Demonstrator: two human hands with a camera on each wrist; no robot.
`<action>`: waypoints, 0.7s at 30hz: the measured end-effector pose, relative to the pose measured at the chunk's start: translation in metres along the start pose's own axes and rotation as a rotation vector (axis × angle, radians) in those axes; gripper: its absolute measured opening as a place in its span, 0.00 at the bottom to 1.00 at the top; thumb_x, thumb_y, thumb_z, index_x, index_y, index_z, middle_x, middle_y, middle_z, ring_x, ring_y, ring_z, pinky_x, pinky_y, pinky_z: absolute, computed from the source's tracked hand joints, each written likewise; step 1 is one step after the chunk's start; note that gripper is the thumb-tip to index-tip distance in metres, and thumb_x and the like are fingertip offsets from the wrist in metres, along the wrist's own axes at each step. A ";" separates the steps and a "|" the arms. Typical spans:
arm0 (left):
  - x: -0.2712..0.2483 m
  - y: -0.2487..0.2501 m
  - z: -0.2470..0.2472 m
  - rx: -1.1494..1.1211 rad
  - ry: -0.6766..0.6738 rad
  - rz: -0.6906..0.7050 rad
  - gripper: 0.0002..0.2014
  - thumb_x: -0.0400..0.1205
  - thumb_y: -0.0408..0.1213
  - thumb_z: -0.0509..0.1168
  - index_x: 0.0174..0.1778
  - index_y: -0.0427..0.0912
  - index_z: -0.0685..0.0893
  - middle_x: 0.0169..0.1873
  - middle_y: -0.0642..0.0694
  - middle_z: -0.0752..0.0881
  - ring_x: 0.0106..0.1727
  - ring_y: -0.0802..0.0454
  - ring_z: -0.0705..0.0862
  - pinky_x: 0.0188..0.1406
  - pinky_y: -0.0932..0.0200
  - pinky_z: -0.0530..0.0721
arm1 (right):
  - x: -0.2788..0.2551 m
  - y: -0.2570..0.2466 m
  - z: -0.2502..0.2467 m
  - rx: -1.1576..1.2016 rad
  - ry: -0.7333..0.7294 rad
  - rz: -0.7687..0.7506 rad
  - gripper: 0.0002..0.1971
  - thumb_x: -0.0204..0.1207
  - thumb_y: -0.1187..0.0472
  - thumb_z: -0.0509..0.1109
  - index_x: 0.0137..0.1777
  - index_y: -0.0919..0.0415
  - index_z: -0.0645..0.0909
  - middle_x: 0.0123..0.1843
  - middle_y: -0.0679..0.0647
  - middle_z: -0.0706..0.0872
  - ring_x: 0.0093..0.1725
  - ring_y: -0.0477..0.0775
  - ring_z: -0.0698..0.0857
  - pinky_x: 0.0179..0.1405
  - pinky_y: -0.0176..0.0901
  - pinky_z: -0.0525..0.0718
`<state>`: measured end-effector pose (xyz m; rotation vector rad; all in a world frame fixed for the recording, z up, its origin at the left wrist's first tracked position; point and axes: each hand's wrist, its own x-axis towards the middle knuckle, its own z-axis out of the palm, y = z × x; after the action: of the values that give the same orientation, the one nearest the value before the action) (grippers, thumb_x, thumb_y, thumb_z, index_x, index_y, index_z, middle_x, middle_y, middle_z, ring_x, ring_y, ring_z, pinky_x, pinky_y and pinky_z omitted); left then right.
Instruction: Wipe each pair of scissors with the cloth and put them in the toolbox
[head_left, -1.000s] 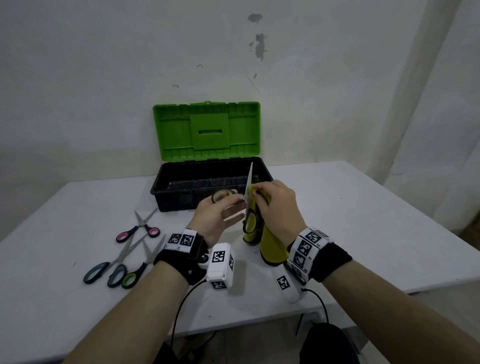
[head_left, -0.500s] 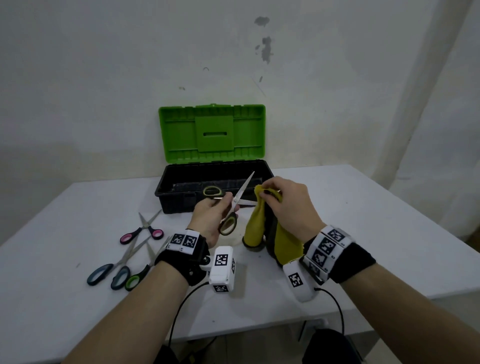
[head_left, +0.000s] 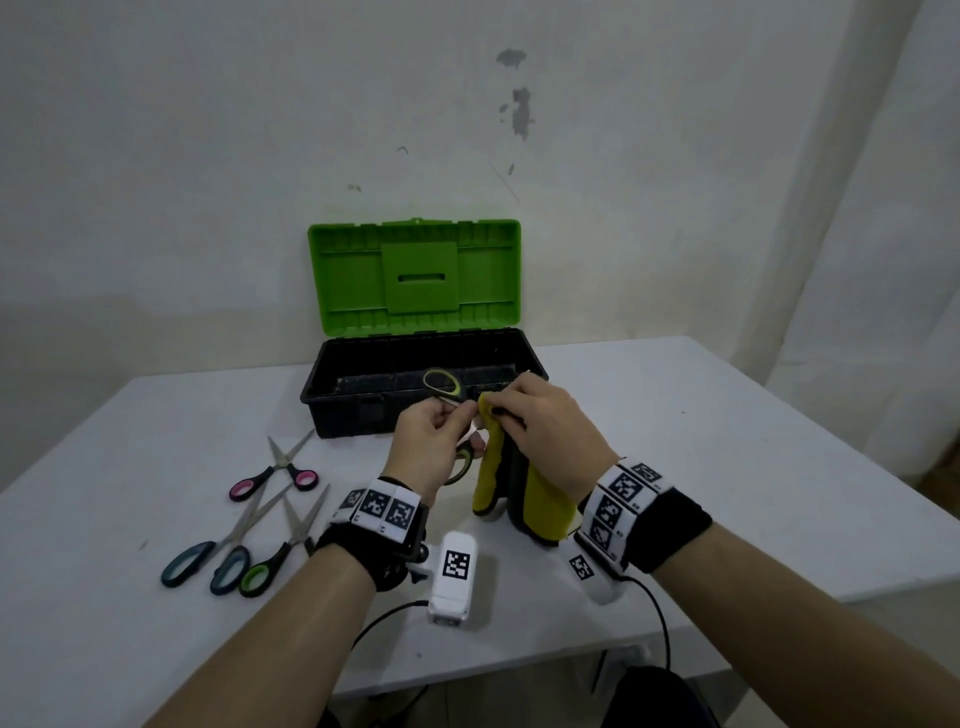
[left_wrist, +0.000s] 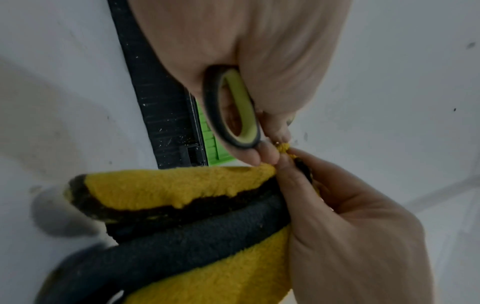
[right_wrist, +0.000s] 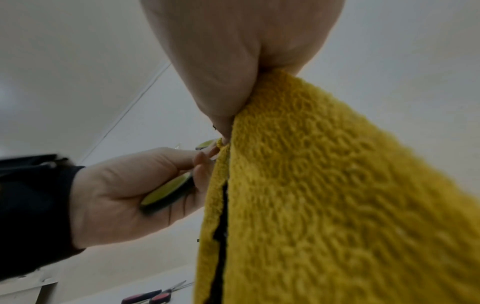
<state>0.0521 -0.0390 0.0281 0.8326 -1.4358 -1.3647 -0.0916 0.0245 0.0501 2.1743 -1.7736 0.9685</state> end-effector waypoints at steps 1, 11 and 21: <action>0.000 0.000 0.000 -0.002 0.001 0.000 0.11 0.87 0.30 0.64 0.41 0.28 0.81 0.26 0.38 0.82 0.24 0.47 0.82 0.29 0.58 0.84 | 0.001 0.004 -0.003 0.014 0.039 0.027 0.13 0.81 0.65 0.67 0.63 0.61 0.85 0.51 0.58 0.82 0.47 0.59 0.84 0.49 0.53 0.85; 0.001 0.000 0.004 0.021 -0.030 0.013 0.10 0.87 0.30 0.63 0.40 0.31 0.80 0.24 0.41 0.81 0.22 0.51 0.81 0.28 0.58 0.84 | -0.004 0.002 -0.004 0.040 0.046 -0.027 0.10 0.80 0.65 0.68 0.58 0.61 0.87 0.49 0.57 0.82 0.45 0.59 0.83 0.46 0.54 0.84; 0.003 0.000 -0.003 0.054 -0.010 0.011 0.10 0.87 0.31 0.63 0.42 0.29 0.80 0.25 0.39 0.80 0.22 0.51 0.81 0.28 0.57 0.84 | -0.002 0.017 -0.020 0.048 0.075 0.012 0.10 0.80 0.66 0.68 0.57 0.59 0.87 0.51 0.55 0.83 0.48 0.56 0.83 0.51 0.51 0.84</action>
<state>0.0542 -0.0429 0.0289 0.8526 -1.4886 -1.3291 -0.1151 0.0316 0.0596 2.1278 -1.7486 1.0919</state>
